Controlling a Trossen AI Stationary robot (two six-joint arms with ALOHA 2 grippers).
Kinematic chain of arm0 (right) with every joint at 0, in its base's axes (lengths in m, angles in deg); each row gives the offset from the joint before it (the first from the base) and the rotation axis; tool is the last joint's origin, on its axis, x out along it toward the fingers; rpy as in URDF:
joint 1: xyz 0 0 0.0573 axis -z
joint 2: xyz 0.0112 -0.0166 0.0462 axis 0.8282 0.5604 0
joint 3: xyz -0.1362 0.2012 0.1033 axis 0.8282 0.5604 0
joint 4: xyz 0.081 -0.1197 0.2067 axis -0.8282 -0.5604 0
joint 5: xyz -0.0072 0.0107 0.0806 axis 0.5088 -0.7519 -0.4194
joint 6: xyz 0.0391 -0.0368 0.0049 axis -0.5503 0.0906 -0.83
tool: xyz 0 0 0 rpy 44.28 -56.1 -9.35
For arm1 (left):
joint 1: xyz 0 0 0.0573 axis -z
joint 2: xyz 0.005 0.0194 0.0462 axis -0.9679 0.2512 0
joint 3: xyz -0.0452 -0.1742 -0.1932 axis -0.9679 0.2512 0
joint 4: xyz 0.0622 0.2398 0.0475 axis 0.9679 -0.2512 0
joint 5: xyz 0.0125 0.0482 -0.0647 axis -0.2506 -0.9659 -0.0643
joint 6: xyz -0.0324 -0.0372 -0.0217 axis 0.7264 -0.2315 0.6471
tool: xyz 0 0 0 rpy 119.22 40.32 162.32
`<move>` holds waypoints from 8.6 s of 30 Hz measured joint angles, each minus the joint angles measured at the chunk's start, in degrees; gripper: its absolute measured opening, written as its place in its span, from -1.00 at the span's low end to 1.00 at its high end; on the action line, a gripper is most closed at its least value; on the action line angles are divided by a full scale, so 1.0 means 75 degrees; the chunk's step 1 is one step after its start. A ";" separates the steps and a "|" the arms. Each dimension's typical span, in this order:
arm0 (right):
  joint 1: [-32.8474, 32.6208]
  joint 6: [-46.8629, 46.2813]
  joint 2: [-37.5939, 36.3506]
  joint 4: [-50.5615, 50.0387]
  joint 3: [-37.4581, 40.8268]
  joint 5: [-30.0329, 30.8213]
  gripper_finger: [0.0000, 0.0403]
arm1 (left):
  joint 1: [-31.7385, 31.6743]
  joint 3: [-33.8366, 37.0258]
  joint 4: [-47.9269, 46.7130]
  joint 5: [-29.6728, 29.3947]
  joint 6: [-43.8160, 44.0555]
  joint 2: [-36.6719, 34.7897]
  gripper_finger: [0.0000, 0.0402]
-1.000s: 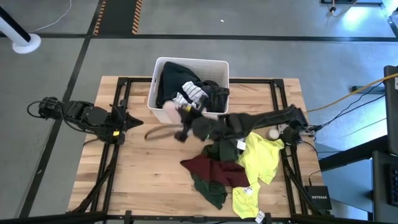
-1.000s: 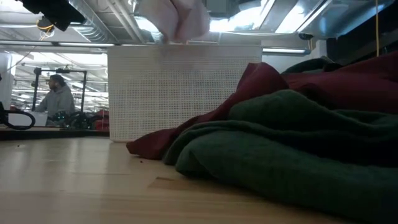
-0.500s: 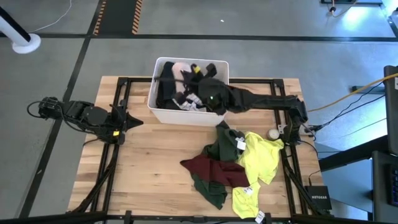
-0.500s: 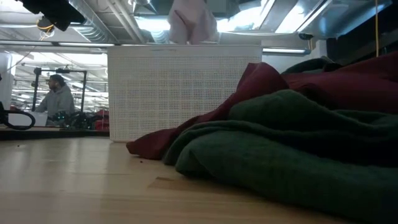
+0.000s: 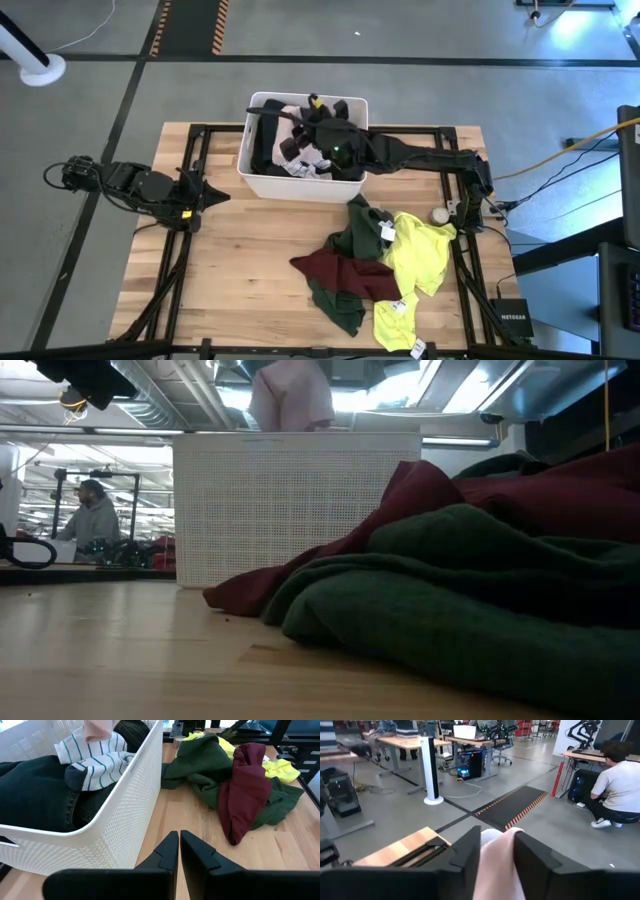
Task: Sort clothes
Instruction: Put the peach underwear into the white laundry bin, then put the maroon underwear into the white laundry bin, then put the top white socks into the white laundry bin
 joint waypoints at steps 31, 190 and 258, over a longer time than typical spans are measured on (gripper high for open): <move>-0.0520 -0.1395 -0.0181 -0.6172 0.0003 -0.1032 0.00 | 0.0000 0.0000 0.0000 0.0000 -0.0017 0.0002 -0.94; 0.0771 0.1585 0.0478 -0.1688 -0.0661 0.0176 -0.94 | -0.0003 0.0000 0.0152 -0.0002 -0.0407 0.0002 -0.94; -0.5311 -0.6331 0.0592 -0.5927 0.2221 -0.4613 0.11 | 0.0000 -0.0003 0.0172 0.0000 -0.0544 0.0001 -0.94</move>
